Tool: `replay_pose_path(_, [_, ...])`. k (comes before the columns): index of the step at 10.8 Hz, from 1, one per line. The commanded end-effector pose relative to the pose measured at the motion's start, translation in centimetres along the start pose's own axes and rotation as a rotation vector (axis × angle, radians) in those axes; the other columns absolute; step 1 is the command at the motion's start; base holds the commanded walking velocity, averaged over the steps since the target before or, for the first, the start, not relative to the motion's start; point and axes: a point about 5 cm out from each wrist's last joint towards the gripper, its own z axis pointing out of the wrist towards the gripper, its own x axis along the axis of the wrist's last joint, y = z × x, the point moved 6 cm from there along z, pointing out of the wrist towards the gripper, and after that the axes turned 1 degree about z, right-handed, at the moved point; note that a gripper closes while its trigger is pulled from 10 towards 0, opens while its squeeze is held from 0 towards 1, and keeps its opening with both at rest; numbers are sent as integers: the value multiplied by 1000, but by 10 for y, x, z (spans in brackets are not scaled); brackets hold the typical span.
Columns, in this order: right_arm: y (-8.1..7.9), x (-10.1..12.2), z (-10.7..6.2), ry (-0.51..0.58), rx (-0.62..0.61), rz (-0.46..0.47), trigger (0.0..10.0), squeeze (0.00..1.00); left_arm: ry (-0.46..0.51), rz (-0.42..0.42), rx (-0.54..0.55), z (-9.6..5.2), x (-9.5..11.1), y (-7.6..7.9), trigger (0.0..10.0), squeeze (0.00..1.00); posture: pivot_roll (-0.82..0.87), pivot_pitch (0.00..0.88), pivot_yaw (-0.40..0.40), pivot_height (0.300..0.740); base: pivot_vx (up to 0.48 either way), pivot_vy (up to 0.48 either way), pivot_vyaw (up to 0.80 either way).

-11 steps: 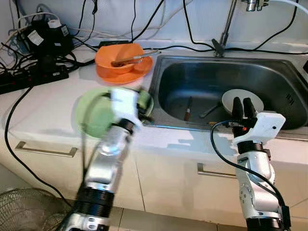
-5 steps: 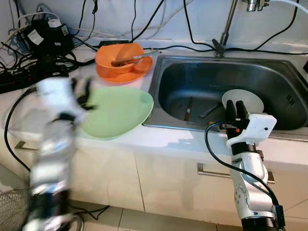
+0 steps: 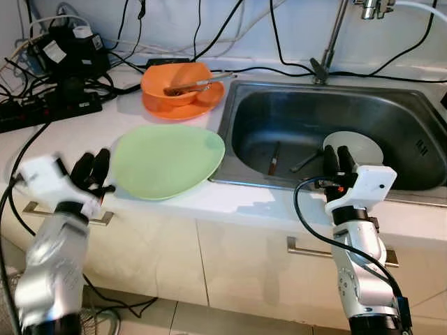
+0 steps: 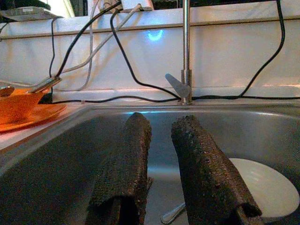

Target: Kitchen organization

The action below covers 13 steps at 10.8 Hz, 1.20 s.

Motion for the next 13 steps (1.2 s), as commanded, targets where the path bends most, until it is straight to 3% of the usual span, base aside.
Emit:
replay_pose_path(1, [-2,1,1,2,11,-5,10000,0,14,-20,-10,-3,6,-1,10000,0,92,0,46,740,0,0,0])
replay_pose_path(2, [-2,1,2,1,14,-5,10000,0,18,-50,-15,-6,6,1,10000,1000,95,0,44,740,0,0,0])
replay_pose_path(6, [-3,-1,2,-8,23,-11,10000,0,-43,-72,-22,-9,-2,5,10000,1000,90,0,46,740,0,0,0])
replay_pose_path(7, [-3,-2,2,-9,24,-12,10000,0,-91,-72,4,-4,-4,5,10000,1000,92,0,46,740,0,0,0])
replay_pose_path(9, [-4,-2,2,-12,31,-11,10000,0,-93,-80,23,1,6,5,10000,1000,91,0,47,740,0,0,0])
replay_pose_path(10, [-4,-3,2,-14,31,-12,10000,0,-109,-86,34,3,7,4,10000,0,94,0,47,740,0,0,0])
replay_pose_path(13, [-6,-4,3,-17,37,-10,10000,0,-163,-152,89,9,15,-1,10000,0,94,0,51,740,0,0,0])
